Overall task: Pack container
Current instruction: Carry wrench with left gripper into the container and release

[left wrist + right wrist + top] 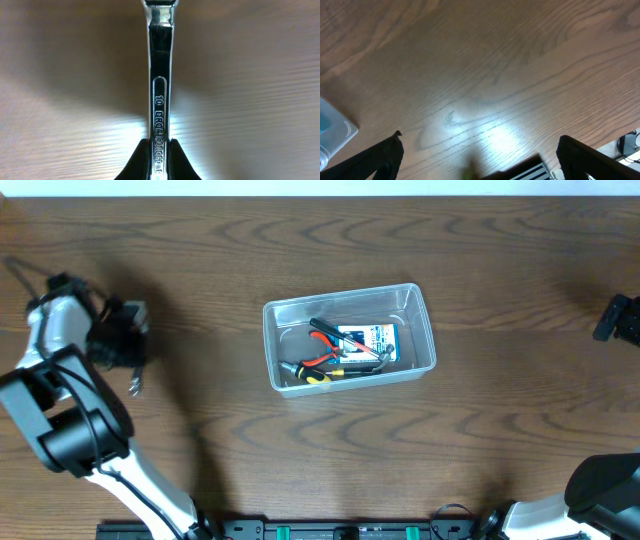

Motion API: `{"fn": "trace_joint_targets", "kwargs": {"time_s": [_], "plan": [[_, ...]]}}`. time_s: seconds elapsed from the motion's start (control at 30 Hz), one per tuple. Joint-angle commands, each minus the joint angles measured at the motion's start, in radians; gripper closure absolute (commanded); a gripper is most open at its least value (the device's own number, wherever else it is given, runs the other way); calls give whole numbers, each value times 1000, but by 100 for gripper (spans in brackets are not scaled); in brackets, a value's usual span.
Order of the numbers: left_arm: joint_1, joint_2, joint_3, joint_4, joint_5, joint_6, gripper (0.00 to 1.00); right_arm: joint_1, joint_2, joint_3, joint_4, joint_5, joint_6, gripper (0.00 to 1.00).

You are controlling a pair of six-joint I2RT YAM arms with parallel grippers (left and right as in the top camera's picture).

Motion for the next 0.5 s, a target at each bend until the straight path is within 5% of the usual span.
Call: {"fn": "trace_joint_targets", "kwargs": {"time_s": [0.0, 0.23, 0.47], "plan": [[-136, -155, 117, -45, 110, -24, 94, 4, -3, -5, -4, -4, -11, 1], [-487, -306, 167, -56, 110, 162, 94, 4, -3, -5, -1, -8, 5, 1], [-816, -270, 166, -55, 110, 330, 94, 4, -3, -5, 0, -8, 5, 1]]}}
